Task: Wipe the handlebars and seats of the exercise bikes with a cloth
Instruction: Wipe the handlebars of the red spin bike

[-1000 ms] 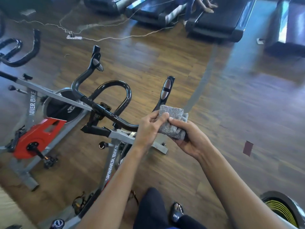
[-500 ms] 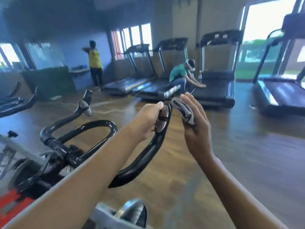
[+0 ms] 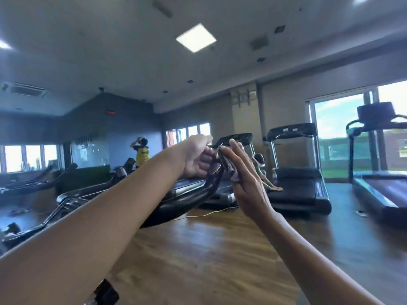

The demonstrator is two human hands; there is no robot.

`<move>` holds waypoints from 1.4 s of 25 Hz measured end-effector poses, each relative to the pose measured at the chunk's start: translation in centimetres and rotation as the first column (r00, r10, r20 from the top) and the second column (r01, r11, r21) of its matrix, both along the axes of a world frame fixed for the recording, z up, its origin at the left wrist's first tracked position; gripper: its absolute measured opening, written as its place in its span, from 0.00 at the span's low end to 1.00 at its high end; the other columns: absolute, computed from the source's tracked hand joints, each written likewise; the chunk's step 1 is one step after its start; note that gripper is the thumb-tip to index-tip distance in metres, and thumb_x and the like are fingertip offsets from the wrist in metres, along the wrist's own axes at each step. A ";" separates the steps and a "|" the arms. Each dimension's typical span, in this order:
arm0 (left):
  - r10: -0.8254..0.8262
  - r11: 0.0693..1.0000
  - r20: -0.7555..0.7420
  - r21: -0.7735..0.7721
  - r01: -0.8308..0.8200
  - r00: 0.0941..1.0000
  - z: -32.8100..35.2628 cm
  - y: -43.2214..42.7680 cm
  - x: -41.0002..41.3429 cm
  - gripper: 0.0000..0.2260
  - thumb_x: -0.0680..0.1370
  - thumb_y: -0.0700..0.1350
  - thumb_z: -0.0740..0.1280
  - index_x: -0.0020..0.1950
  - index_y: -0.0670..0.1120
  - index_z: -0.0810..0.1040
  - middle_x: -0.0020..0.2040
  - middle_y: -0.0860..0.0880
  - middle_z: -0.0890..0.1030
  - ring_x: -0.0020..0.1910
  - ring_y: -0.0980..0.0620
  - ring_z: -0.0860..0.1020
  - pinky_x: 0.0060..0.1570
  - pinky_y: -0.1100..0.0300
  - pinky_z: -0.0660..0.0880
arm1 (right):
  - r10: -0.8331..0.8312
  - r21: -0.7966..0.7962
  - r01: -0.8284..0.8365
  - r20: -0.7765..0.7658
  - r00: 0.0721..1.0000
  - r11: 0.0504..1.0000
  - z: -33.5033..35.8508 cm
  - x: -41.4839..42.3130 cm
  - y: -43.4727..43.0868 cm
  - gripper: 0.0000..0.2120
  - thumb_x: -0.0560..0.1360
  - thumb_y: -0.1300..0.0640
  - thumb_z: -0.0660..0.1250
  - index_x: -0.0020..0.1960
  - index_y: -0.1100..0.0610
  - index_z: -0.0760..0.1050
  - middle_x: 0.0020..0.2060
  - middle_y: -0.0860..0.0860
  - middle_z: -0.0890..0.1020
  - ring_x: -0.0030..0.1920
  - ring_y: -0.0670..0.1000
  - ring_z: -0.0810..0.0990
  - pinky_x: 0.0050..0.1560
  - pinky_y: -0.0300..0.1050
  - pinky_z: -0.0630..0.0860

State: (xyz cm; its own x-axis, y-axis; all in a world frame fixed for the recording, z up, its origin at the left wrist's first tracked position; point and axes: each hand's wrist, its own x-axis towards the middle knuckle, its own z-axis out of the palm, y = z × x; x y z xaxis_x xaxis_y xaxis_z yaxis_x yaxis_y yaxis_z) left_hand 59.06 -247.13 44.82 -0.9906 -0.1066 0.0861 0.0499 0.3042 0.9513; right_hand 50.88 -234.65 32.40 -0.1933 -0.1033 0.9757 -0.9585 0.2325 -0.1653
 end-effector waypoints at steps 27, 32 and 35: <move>0.359 0.663 -0.757 -0.204 -0.720 0.545 -10.8 -7.2 10.9 0.33 0.79 0.65 0.48 0.29 0.50 0.82 0.29 0.56 0.81 0.33 0.59 0.78 0.43 0.57 0.67 | 0.123 0.242 -0.067 -0.227 0.966 0.968 -3.0 7.8 -3.0 0.24 0.83 0.50 0.57 0.76 0.58 0.66 0.76 0.51 0.67 0.80 0.53 0.57 0.78 0.62 0.54; 0.336 0.685 -0.756 -0.214 -0.697 0.562 -10.9 -7.6 10.7 0.34 0.78 0.67 0.46 0.28 0.51 0.81 0.30 0.56 0.82 0.35 0.59 0.79 0.47 0.54 0.70 | 0.203 -0.043 -0.209 -0.115 0.972 0.977 -3.3 8.8 -5.1 0.30 0.83 0.38 0.46 0.69 0.55 0.75 0.68 0.49 0.76 0.75 0.50 0.66 0.75 0.64 0.59; 0.351 0.671 -0.762 -0.201 -0.713 0.544 -10.9 -7.2 10.8 0.34 0.80 0.66 0.47 0.27 0.50 0.80 0.28 0.54 0.80 0.34 0.58 0.78 0.49 0.53 0.70 | 0.099 -0.262 -0.125 -0.109 0.989 0.957 -2.8 11.3 -8.3 0.26 0.85 0.45 0.48 0.60 0.57 0.82 0.57 0.49 0.83 0.65 0.49 0.75 0.69 0.64 0.65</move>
